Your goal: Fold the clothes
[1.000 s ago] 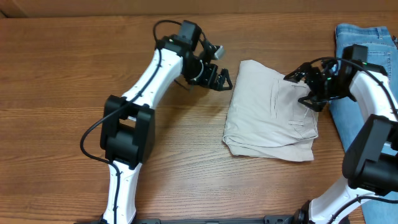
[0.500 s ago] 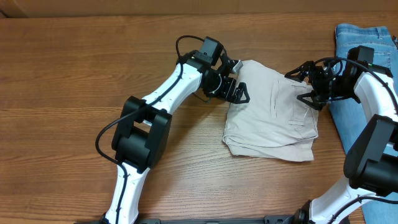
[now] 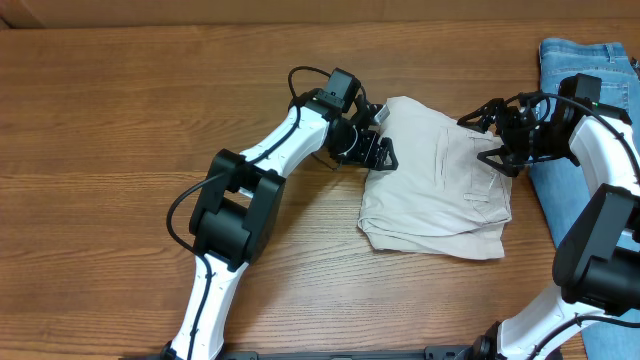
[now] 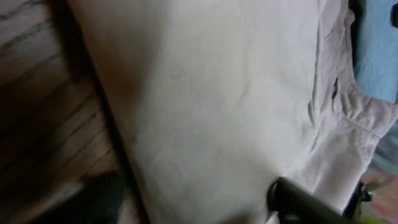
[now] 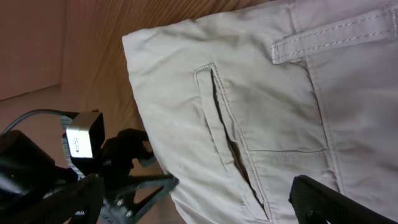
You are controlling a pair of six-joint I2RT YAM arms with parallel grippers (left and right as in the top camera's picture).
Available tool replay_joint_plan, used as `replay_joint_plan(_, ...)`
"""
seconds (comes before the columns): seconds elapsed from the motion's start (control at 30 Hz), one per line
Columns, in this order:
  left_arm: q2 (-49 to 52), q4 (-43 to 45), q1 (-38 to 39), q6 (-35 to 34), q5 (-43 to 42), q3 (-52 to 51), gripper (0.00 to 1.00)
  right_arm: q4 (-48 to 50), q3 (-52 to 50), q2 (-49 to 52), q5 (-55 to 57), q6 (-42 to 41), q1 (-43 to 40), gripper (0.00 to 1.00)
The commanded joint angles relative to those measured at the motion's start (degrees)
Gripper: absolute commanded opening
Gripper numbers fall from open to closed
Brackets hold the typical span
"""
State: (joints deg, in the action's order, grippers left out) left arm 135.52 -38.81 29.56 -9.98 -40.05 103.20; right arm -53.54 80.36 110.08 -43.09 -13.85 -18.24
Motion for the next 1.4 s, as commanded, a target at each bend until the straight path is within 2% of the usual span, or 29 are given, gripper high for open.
replay_joint_plan(0.0, 2.91, 0.72, 1.01, -1.09, -0.02, -0.72, 0.57, 0.15, 1.09, -1.44, -0.9, 0.63, 0.17, 1.0)
replay_joint_plan(0.07, 3.5, 1.38, 0.98, -1.36, -0.04, -0.72, 0.39, 0.13, 1.09, -1.44, -0.81, 0.63, 0.17, 1.0)
replay_joint_plan(0.17, 3.87, 2.45, 0.83, -1.86, 0.04, -0.72, 0.18, 0.09, 1.09, -1.44, -0.5, 0.63, 0.17, 1.0)
replay_joint_plan(0.23, 3.87, 2.95, 0.52, -1.84, 0.74, -0.72, 0.09, 0.11, 1.09, -1.44, -0.5, 0.63, 0.17, 1.0)
replay_joint_plan(0.3, 3.87, 3.32, 0.04, -1.86, 2.03, -0.7, 0.05, 0.07, 1.09, -1.44, -0.5, 0.63, 0.17, 1.0)
replay_joint_plan(0.5, 3.87, 3.37, -3.85, -3.23, 10.69, -0.7, 0.04, -0.87, 1.09, -1.44, 0.22, 0.66, 0.17, 1.0)
replay_joint_plan(0.63, 3.87, 4.35, -8.92, -6.05, 12.61, -0.7, 0.04, -1.9, 1.09, -1.44, 2.21, 0.83, 0.22, 1.0)
replay_joint_plan(0.9, 3.87, 5.62, -25.16, -16.59, 13.55, -0.7, 0.04, -2.47, 1.09, -1.44, 3.41, 0.83, 0.22, 1.0)
replay_joint_plan(1.07, 3.87, 2.86, -35.36, -23.3, 13.66, -0.7, 0.04, -2.29, 1.09, -1.44, 3.41, 0.83, 0.22, 1.0)
replay_joint_plan(1.37, 3.85, -4.68, -51.06, -25.9, 14.64, -0.7, 0.04, -1.46, 1.09, -1.44, 3.58, 0.81, 0.22, 1.0)
